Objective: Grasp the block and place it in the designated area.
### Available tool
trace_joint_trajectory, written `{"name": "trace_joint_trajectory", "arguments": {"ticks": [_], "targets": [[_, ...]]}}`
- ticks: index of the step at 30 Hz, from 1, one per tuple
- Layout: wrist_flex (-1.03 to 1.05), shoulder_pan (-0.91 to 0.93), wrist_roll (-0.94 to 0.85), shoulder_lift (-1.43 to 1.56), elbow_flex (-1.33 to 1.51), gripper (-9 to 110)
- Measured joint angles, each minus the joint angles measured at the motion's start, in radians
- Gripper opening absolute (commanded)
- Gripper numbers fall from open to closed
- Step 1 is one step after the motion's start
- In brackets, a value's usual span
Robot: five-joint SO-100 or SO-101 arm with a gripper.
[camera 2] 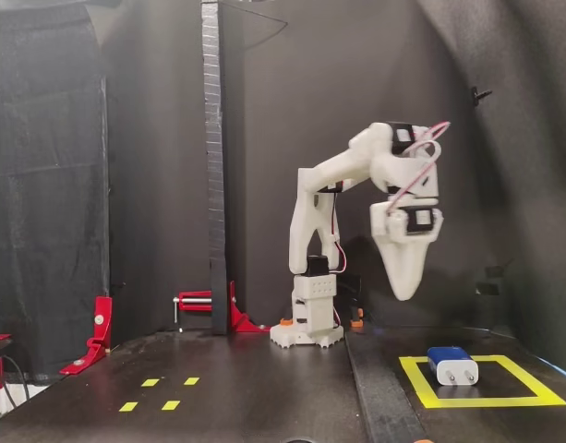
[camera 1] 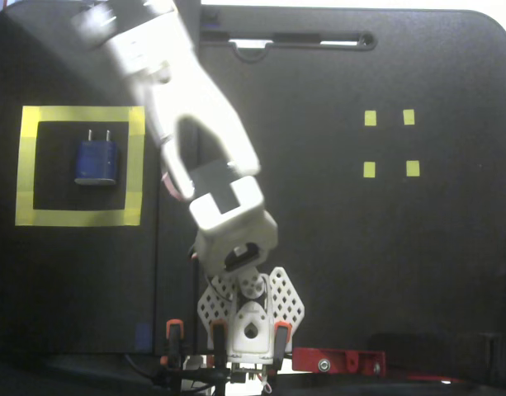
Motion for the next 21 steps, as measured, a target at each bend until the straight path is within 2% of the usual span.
{"name": "trace_joint_trajectory", "arguments": {"ticks": [11, 21], "targets": [[-0.057, 0.39, -0.103, 0.014, 0.006, 0], [-0.071, 0.515, -0.173, 0.109, 0.071, 0]]}}
